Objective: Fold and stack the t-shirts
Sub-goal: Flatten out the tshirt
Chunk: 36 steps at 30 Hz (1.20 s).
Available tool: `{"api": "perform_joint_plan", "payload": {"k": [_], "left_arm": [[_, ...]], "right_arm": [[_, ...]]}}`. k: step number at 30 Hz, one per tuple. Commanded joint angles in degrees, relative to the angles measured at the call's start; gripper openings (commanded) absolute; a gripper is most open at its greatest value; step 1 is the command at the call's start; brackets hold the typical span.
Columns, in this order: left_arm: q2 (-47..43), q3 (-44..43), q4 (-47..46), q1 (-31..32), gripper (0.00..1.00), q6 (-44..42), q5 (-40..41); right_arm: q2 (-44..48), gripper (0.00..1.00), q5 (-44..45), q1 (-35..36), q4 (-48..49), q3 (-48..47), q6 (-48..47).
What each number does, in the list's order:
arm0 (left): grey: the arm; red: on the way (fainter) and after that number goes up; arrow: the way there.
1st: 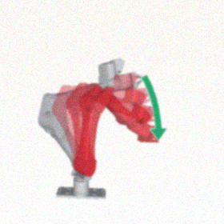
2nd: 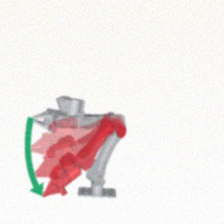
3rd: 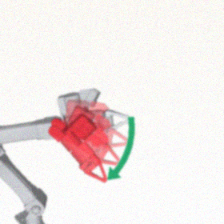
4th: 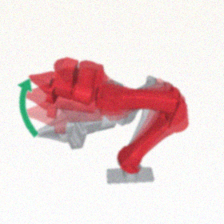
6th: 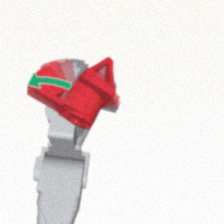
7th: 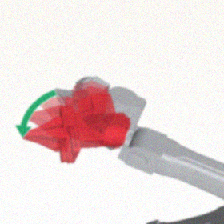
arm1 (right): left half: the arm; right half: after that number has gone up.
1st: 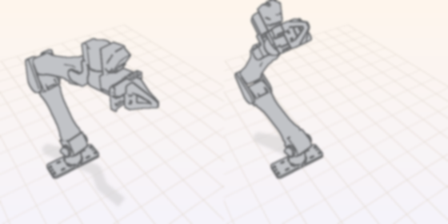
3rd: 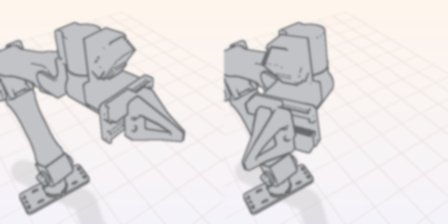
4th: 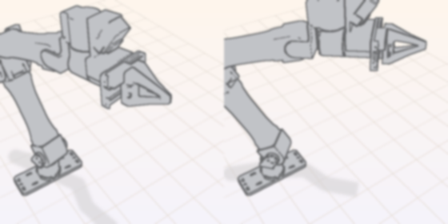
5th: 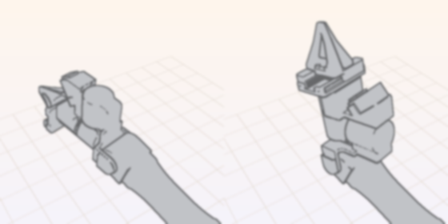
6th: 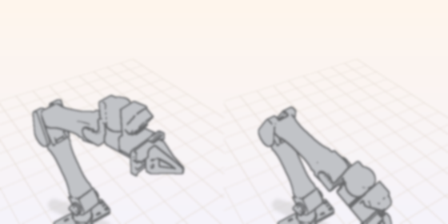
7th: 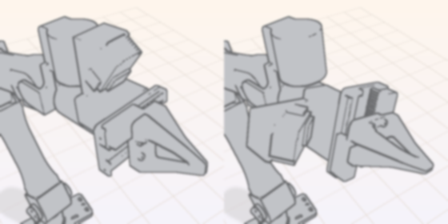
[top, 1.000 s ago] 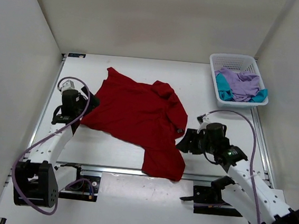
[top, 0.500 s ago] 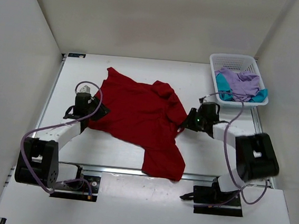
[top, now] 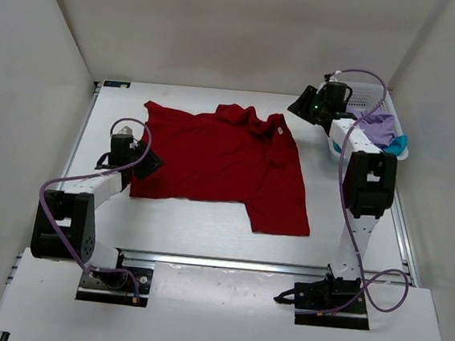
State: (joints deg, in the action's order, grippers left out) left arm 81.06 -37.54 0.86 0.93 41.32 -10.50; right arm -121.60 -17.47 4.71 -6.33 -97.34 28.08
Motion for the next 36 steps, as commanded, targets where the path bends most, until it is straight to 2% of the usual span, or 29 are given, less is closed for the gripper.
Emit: {"api": "perform_joint_plan", "payload": {"k": [1, 3, 6, 9, 12, 14, 16, 19, 23, 25, 29, 36], "left_arm": [[-0.47, -1.31, 1.24, -0.84, 0.55, -0.9, 2.67], [2.25, -1.49, 1.07, -2.76, 0.54, -1.07, 2.25], [4.63, -1.48, 2.22, -5.23, 0.48, -0.02, 2.5], [2.89, -0.17, 2.39, -7.6, 0.47, 0.6, 4.26], [2.09, 0.19, 1.69, -7.61, 0.51, -0.45, 8.91], [3.05, -1.56, 4.92, -9.27, 0.49, 0.51, 6.75], [-1.31, -0.87, 5.55, -8.41, 0.52, 0.52, 6.36], [-9.74, -1.04, 10.37, -5.16, 0.56, -2.29, 11.28], [-18.64, 3.6, 17.14, -3.74, 0.54, -2.57, 17.51], [-21.63, 8.86, 17.68, -5.66, 0.55, -0.28, 15.7], [-23.31, 15.12, 15.93, -10.77, 0.55, 4.37, 12.53], [-23.32, 21.01, 8.38, -10.51, 0.58, 11.58, 10.68]], "right_arm": [[7.83, 0.45, 0.94, 0.56, -3.28, 5.11, -2.06], [15.58, 0.46, 2.17, 0.47, 2.09, 19.14, -0.14], [29.27, 0.46, 2.53, 2.4, 8.84, 33.92, 2.15], [37.02, 0.46, 3.15, 5.12, 12.38, 44.92, 2.51], [43.35, 0.45, 3.93, 9.16, 13.62, 53.54, 2.43], [48.7, 0.44, 7.18, 11.98, 13.27, 59.35, 1.99], [56.52, 0.45, 10.87, 13.65, 11.18, 65.76, 1.98], [64.28, 0.46, 11.94, 12.26, 7.31, 72.27, 2.16], [73.95, 0.47, 8.43, 8.74, 3.26, 75.63, 2.42], [75.8, 0.47, 8.59, 9.0, 1.33, 75.11, 1.81], [75.99, 0.47, 9.74, 12.77, -1.22, 74.14, 0.14], [78.62, 0.47, 8.16, 15.76, 0.44, 75.89, 1.1]]}}
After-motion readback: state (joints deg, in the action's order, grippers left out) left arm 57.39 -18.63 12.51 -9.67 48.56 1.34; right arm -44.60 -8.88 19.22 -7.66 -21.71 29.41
